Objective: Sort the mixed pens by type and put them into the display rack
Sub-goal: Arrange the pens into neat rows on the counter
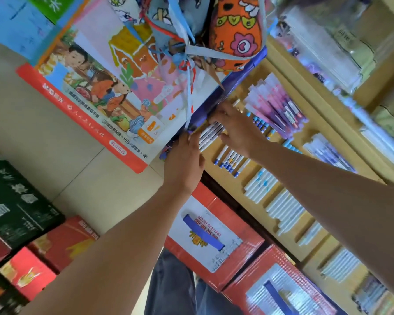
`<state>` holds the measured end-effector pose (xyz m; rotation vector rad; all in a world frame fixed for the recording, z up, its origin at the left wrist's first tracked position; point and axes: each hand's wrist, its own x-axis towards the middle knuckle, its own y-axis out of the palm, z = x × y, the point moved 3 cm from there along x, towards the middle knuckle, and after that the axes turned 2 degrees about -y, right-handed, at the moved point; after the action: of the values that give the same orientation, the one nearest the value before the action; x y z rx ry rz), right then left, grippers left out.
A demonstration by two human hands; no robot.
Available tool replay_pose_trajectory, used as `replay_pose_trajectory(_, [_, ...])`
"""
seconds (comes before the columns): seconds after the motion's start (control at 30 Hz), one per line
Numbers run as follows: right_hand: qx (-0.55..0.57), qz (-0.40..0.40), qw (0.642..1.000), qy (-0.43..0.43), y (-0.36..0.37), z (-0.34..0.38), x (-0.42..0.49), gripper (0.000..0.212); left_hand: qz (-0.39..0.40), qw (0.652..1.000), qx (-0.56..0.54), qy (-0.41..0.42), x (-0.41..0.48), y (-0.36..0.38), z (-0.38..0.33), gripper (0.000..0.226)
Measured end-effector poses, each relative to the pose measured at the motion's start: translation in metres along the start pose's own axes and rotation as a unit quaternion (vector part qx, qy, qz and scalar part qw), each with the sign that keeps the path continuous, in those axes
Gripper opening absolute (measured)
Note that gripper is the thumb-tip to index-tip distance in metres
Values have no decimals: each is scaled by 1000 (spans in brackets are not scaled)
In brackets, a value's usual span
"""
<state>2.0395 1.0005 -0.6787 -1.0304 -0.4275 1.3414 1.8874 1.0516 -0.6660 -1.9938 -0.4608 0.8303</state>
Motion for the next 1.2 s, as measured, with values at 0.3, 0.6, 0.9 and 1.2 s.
replay_pose_trajectory(0.3, [81,-54,995,33,-2,-11,-13,39,17,996,86,-11,22,2,-22,46])
replay_pose_trajectory(0.6, [164,-124,976,66,0,-20,-19,29,50,985,164,11,39,4,-29,39])
replay_pose_trajectory(0.9, [227,-174,943,169,5,-28,-26,11,49,948,301,88,43,3,-34,32])
replay_pose_trajectory(1.2, [410,-119,816,389,-1,-14,-28,35,87,989,104,58,35,-8,-29,27])
